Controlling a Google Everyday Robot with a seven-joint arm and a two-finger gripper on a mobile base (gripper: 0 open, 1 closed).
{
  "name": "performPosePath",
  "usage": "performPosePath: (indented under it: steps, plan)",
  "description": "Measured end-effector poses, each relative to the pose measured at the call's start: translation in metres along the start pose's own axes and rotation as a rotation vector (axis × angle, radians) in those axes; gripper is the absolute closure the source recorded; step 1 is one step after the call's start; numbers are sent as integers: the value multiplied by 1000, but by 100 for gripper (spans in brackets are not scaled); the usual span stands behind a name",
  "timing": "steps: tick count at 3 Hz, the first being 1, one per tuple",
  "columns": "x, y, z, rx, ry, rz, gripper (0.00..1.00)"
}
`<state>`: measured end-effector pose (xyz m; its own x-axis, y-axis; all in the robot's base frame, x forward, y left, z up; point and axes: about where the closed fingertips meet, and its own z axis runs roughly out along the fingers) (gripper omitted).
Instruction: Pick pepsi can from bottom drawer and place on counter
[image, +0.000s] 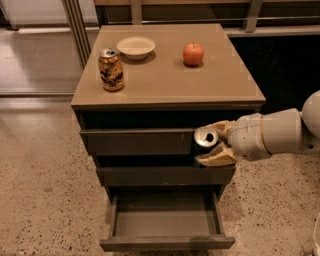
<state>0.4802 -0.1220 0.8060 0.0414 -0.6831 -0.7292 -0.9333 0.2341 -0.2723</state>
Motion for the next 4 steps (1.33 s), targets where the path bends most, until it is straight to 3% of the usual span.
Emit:
performPosePath:
  steps: [1,2,3,4]
  plan:
    - [0,0,0,0,-1,1,100]
    - [-30,-17,-28,-10,-22,31,100]
    - [-98,-48,-85,-83,-33,96,100]
    - [-98,-48,-86,-81,-33,94,100]
